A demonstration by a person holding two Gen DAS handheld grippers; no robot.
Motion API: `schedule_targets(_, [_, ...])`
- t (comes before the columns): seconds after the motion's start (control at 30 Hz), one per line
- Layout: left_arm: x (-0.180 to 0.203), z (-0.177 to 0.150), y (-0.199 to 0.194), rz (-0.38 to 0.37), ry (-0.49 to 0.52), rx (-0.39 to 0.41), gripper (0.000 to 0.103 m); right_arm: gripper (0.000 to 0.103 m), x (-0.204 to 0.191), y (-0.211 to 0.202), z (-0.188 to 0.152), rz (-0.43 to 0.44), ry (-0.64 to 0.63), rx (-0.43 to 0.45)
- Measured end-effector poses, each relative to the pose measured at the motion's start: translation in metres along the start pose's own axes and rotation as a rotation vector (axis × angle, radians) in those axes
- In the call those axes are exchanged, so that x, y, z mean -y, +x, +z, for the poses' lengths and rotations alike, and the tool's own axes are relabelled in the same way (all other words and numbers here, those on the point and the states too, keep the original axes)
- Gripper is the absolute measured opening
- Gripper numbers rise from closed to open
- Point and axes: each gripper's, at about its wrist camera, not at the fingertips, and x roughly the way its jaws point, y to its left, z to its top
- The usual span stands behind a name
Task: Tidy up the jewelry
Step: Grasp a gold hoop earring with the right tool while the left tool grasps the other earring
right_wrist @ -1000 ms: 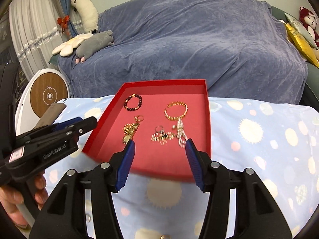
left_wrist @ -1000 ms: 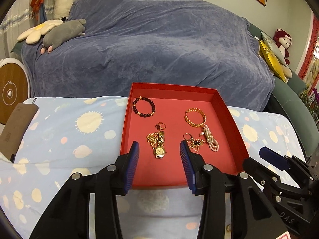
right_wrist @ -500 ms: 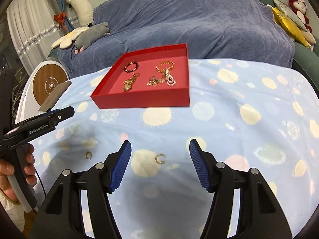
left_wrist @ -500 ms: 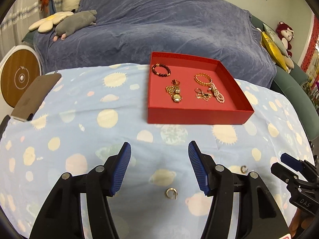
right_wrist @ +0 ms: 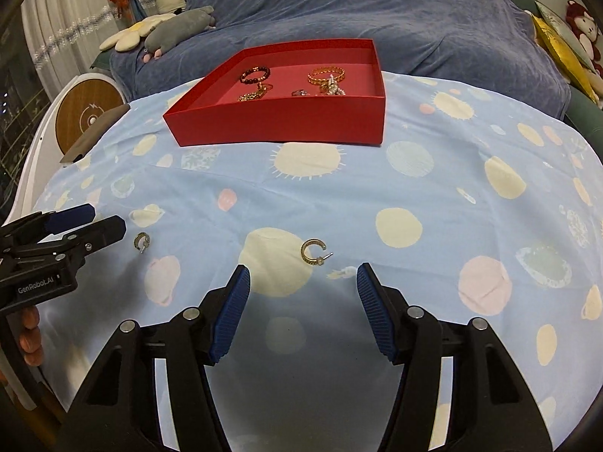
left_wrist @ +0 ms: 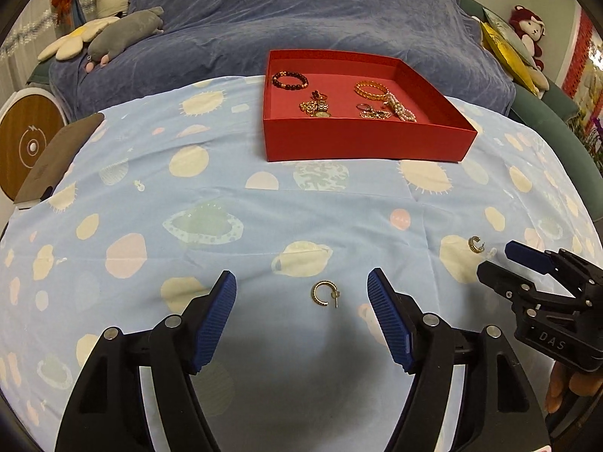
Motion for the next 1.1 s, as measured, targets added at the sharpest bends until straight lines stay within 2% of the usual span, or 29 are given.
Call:
schedule_targets(0.27, [-0.001,-0.005,0.004,-0.004,0.002,-0.012,0.069,0.042,0.002,0.016,0.006,-0.020,0.011,0.005])
schedule_targets(0.4, [0.000,-0.009,0.007,-0.004,0.016,-0.018,0.069,0.032,0.001,0.019,0.009,-0.033,0.008,0.015])
schedule_targets(0.5, [0.003,-0.011,0.009,-0.005,0.029,-0.014,0.069,0.020,0.000,0.020,0.011,-0.030,0.008,0.013])
schedule_targets(0.67, [0.007,-0.011,0.014,-0.001,0.044,-0.008,0.066,0.020,0.000,0.019,0.011,-0.020,0.009,0.011])
schedule_targets(0.73, [0.008,-0.012,0.017,-0.003,0.050,-0.015,0.057,0.020,0.000,0.017,0.011,-0.012,0.014,0.011])
schedule_targets(0.9, [0.012,-0.013,0.023,-0.015,0.059,-0.028,0.042,0.020,-0.001,0.010,0.011,0.007,0.018,0.017])
schedule_targets(1.1, [0.015,-0.013,0.027,-0.020,0.060,-0.025,0.032,0.020,-0.001,0.004,0.010,0.024,0.022,0.021])
